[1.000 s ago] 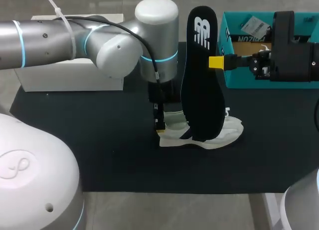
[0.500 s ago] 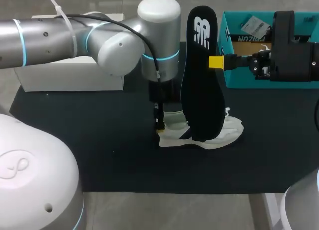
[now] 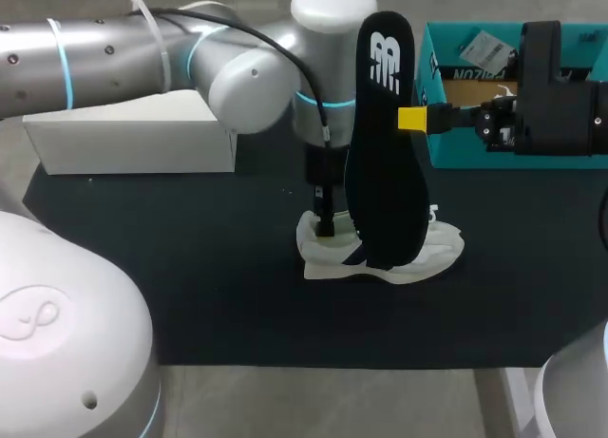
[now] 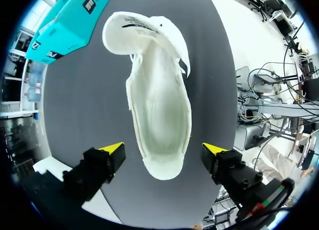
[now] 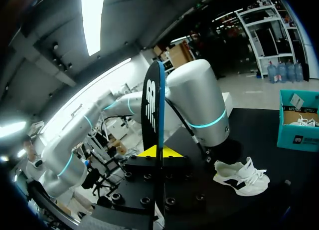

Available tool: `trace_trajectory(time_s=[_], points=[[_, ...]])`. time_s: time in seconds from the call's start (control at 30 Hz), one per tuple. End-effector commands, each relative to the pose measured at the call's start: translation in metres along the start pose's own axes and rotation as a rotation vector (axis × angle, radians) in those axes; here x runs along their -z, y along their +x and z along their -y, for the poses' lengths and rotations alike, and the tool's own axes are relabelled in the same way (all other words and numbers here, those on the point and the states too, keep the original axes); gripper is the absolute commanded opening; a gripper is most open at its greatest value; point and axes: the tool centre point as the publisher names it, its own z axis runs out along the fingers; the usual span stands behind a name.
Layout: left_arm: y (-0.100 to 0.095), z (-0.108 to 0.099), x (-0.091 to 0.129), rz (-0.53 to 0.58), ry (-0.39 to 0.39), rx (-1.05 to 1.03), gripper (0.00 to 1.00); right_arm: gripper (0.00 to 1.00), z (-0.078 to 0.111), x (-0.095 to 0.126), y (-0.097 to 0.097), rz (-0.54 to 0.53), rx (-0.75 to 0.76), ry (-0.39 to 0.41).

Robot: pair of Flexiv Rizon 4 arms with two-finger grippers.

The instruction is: Take the shoe out of the shoebox, open the shoe tongue, remove and reinsert the insole, then place the shoe into the shoebox

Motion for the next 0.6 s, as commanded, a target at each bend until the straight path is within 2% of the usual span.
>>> trace_trajectory(time_s=[0.03,0.3,0.6], points=[[-0.015,0.039,-0.02,-0.035,-0.046,-0.015,1.0,0.0,0.0,-0.004,0.0,0.001,-0.001,-0.002],[-0.035,0.059,-0.028,-0.086,-0.014,-0.012,1.0,0.0,0.0,-0.004,0.0,0.001,-0.001,-0.002],[-0.045,0.068,-0.04,-0.054,-0.005,-0.024,1.0,0.0,0.0,-0.004,0.0,0.001,-0.001,-0.002]])
